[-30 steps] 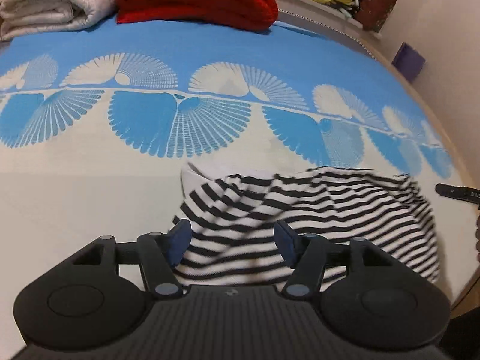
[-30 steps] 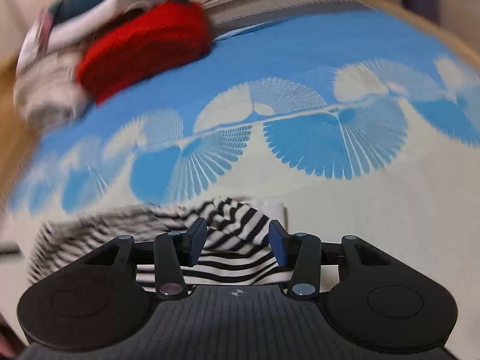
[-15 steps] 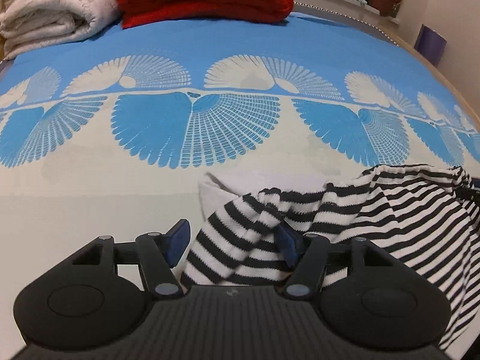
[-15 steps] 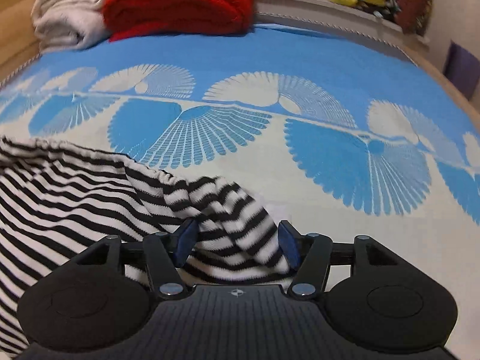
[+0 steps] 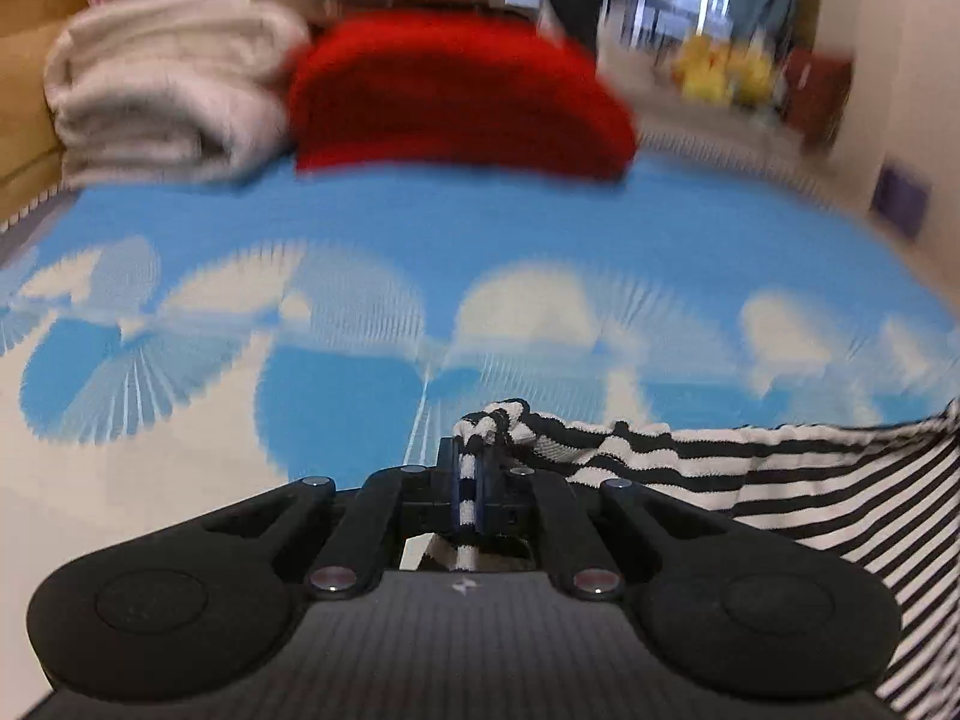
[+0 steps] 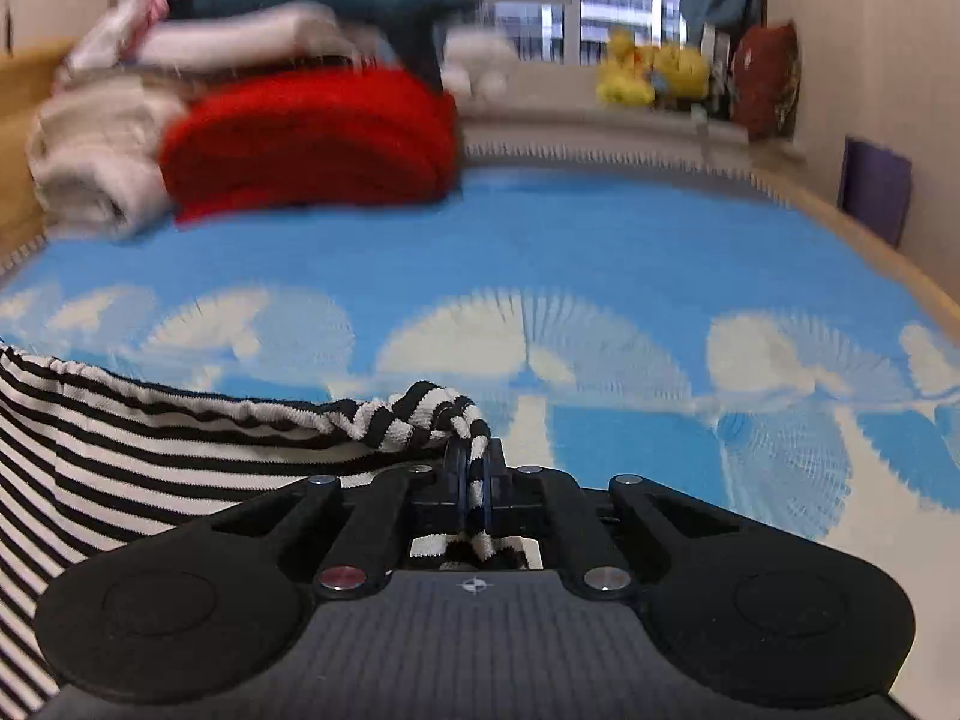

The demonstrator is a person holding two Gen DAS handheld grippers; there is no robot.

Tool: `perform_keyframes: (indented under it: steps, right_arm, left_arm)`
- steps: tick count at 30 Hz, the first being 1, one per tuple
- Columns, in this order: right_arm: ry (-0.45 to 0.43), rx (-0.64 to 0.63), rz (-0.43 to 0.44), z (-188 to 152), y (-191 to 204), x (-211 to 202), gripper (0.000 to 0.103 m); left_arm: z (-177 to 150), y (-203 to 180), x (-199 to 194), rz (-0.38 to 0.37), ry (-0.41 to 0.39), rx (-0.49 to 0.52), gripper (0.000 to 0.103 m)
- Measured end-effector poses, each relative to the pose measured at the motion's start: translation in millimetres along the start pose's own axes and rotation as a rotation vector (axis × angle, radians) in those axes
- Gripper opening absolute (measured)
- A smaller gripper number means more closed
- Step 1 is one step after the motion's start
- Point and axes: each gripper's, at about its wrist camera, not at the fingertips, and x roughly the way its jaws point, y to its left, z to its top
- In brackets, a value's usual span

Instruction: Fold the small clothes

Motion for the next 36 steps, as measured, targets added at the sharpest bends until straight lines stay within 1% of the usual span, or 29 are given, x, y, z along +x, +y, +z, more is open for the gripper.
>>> perform_keyframes:
  steps: [2, 4, 5, 6, 7, 8, 9, 10, 11, 12, 13, 14, 16, 18, 20, 21, 23, 24, 25, 26, 27, 28, 30, 32, 33, 34, 35, 36]
  right_arm:
    - [0.096, -0.02, -0.037, -10, 3, 24, 0.004]
    - [0.189, -0.027, -0.061, -19, 5, 43, 0.005]
    - [0.243, -0.026, -0.067, -24, 6, 52, 0.006]
    - [0.261, -0.019, -0.066, -27, 6, 54, 0.006]
    - [0.255, -0.018, -0.074, -25, 7, 52, 0.007]
    - [0.26, -0.011, -0.077, -22, 6, 50, 0.017]
    - [0.258, 0.007, -0.081, -18, 4, 45, 0.031]
    - [0.239, 0.04, -0.079, -13, 0, 37, 0.037]
    - [0.212, 0.074, -0.071, -10, -4, 27, 0.045]
    - [0.18, 0.121, -0.057, -6, -12, 14, 0.049]
    - [0.165, 0.167, -0.04, -2, -20, 0, 0.049]
    - [0.166, 0.202, -0.022, 0, -27, -12, 0.049]
    - [0.182, 0.269, 0.008, 7, -45, -33, 0.049]
    - [0.203, 0.337, 0.026, 6, -62, -54, 0.049]
    - [0.239, 0.385, 0.057, -2, -74, -76, 0.05]
    - [0.26, 0.393, 0.067, -9, -77, -84, 0.051]
    - [0.314, 0.39, 0.077, -30, -80, -96, 0.053]
    - [0.349, 0.378, 0.077, -44, -80, -100, 0.055]
    - [0.386, 0.364, 0.072, -59, -79, -102, 0.055]
    - [0.418, 0.361, 0.07, -70, -79, -101, 0.055]
    - [0.47, 0.37, 0.077, -82, -79, -98, 0.055]
    - [0.519, 0.381, 0.087, -90, -79, -95, 0.055]
    - [0.532, 0.383, 0.101, -96, -75, -93, 0.055]
    - [0.554, 0.34, 0.106, -99, -68, -89, 0.055]
    - [0.578, 0.32, 0.105, -102, -64, -85, 0.055]
    - [0.595, 0.314, 0.104, -104, -62, -83, 0.054]
    - [0.612, 0.315, 0.11, -105, -59, -81, 0.05]
    - [0.616, 0.321, 0.121, -105, -58, -81, 0.031]
  left_arm:
    - [-7, -5, 23, 0.014, 0.088, 0.019, 0.005]
    - [-15, -7, 42, 0.004, 0.184, 0.017, 0.012]
    - [-18, -7, 46, -0.001, 0.219, 0.019, 0.017]
    - [-20, -7, 47, 0.002, 0.233, 0.028, 0.022]
    - [-18, -7, 43, 0.004, 0.233, 0.035, 0.025]
    - [-14, -4, 38, -0.001, 0.23, 0.028, 0.037]
    - [-9, 1, 29, -0.015, 0.221, 0.003, 0.051]
    - [-6, 5, 17, -0.029, 0.211, -0.03, 0.059]
    - [-1, 13, 6, -0.048, 0.198, -0.074, 0.068]
    - [2, 21, -8, -0.082, 0.187, -0.121, 0.07]
    - [5, 26, -18, -0.108, 0.196, -0.144, 0.07]
    - [10, 31, -29, -0.114, 0.22, -0.16, 0.07]
    - [16, 39, -56, -0.108, 0.244, -0.189, 0.068]
    - [12, 46, -84, -0.134, 0.247, -0.207, 0.064]
    - [-5, 53, -108, -0.18, 0.25, -0.223, 0.06]
    - [-17, 56, -116, -0.184, 0.26, -0.23, 0.059]
    - [-43, 61, -119, -0.157, 0.298, -0.232, 0.059]
    - [-60, 64, -115, -0.134, 0.34, -0.249, 0.058]
    - [-73, 66, -110, -0.133, 0.385, -0.267, 0.056]
    - [-83, 68, -105, -0.149, 0.427, -0.278, 0.054]
    - [-91, 68, -101, -0.174, 0.459, -0.27, 0.054]
    - [-94, 68, -98, -0.174, 0.472, -0.258, 0.054]
    - [-99, 67, -94, -0.162, 0.492, -0.25, 0.054]
    - [-103, 69, -87, -0.175, 0.528, -0.267, 0.054]
    - [-106, 71, -83, -0.182, 0.546, -0.285, 0.05]
    - [-107, 71, -81, -0.197, 0.563, -0.292, 0.043]
    - [-108, 71, -79, -0.222, 0.579, -0.287, 0.02]
    - [-109, 68, -76, -0.255, 0.593, -0.272, 0.0]
